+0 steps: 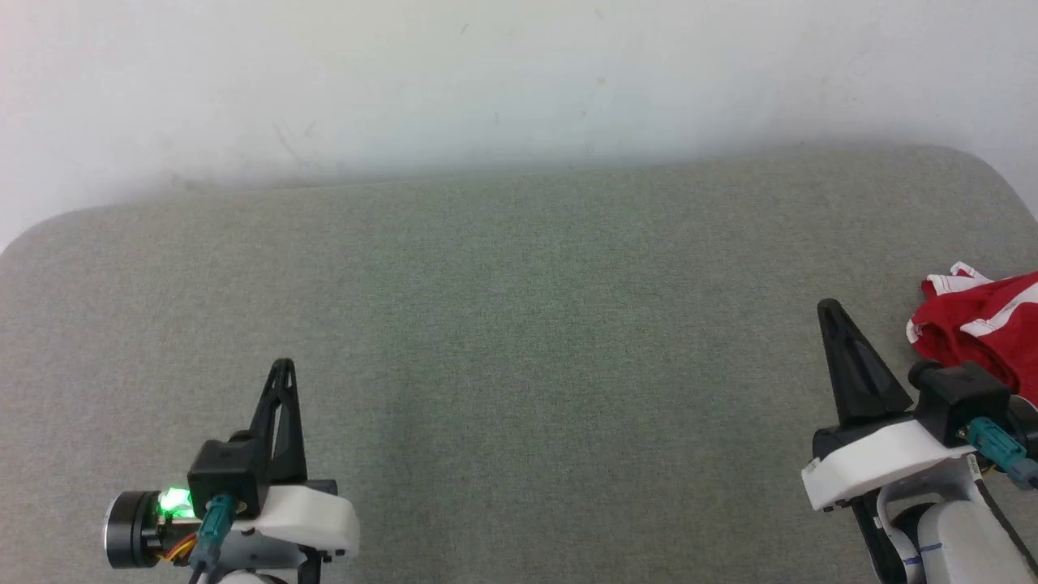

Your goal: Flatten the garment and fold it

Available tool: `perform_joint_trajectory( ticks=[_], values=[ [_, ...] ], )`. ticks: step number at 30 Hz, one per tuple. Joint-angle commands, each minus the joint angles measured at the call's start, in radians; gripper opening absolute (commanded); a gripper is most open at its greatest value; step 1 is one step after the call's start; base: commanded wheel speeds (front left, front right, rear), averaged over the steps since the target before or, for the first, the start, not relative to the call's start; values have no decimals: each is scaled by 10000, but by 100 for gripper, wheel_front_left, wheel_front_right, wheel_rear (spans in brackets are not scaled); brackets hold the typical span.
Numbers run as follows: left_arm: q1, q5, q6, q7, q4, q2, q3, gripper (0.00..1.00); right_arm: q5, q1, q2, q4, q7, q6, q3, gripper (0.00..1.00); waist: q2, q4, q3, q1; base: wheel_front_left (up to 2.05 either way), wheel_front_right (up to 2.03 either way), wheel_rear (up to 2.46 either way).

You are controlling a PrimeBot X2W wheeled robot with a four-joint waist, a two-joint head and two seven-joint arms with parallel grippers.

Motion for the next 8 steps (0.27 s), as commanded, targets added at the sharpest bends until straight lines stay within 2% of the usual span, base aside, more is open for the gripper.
perform_joint_trajectory(
  ticks=[1,8],
  values=[
    [-80,114,-86,64,28,-79,87,0,-96,179,59,-79,75,-10,-8,0,0,6,-9,0,0,0,0],
    [-92,134,-229,207,48,-153,147,0,-199,262,109,-156,219,-11,-16,0,0,27,-46,0,0,0,0]
  ],
)
